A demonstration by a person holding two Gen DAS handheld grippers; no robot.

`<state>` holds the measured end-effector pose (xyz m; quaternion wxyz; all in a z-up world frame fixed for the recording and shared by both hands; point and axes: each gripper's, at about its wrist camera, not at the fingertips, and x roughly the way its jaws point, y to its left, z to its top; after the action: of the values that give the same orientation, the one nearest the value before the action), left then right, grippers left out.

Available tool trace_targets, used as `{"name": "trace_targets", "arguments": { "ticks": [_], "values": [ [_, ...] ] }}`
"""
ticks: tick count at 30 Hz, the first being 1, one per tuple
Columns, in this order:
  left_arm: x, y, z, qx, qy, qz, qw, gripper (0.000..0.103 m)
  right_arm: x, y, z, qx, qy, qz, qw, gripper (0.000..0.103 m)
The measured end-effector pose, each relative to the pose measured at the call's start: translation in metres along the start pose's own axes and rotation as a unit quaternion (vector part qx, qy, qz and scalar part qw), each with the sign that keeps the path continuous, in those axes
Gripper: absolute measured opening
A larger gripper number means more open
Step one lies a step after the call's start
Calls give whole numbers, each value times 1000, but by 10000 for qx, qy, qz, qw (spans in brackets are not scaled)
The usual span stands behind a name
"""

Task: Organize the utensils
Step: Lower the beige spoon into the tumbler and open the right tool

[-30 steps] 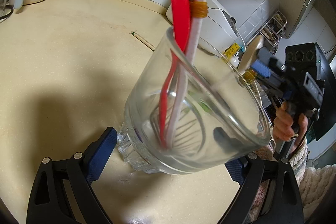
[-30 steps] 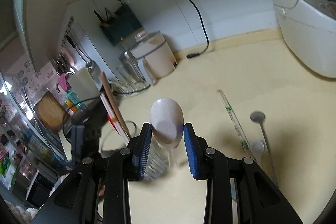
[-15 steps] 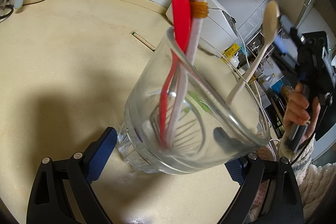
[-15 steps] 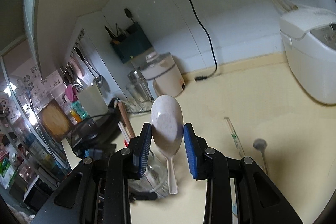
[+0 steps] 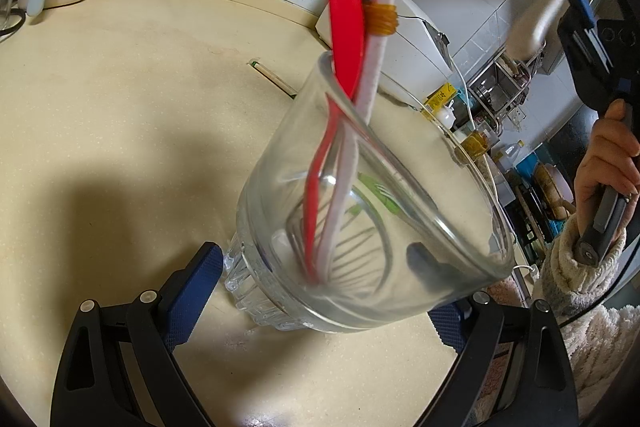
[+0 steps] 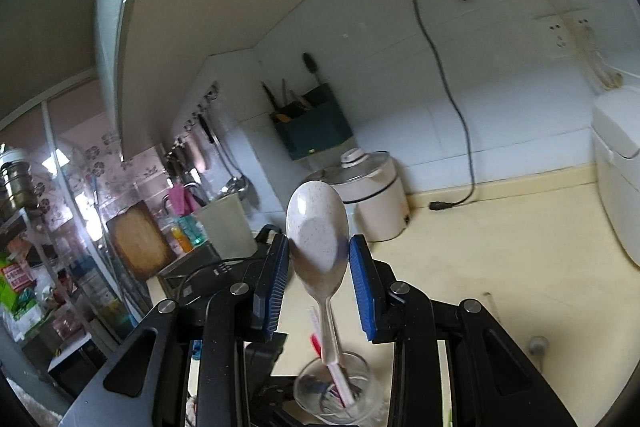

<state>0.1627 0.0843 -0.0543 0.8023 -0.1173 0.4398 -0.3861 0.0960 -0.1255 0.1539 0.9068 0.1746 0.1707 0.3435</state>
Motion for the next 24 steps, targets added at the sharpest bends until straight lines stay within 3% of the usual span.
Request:
{"name": "trace_targets", "arguments": {
  "ticks": [13,24],
  "values": [
    [0,0,0,-1,0,0,10000,95,25,-8,-33,88,458,48,9989,31],
    [0,0,0,-2,-1,-2,10000,95,22,-9,-39,45,511,-149,9986,31]
  ]
}}
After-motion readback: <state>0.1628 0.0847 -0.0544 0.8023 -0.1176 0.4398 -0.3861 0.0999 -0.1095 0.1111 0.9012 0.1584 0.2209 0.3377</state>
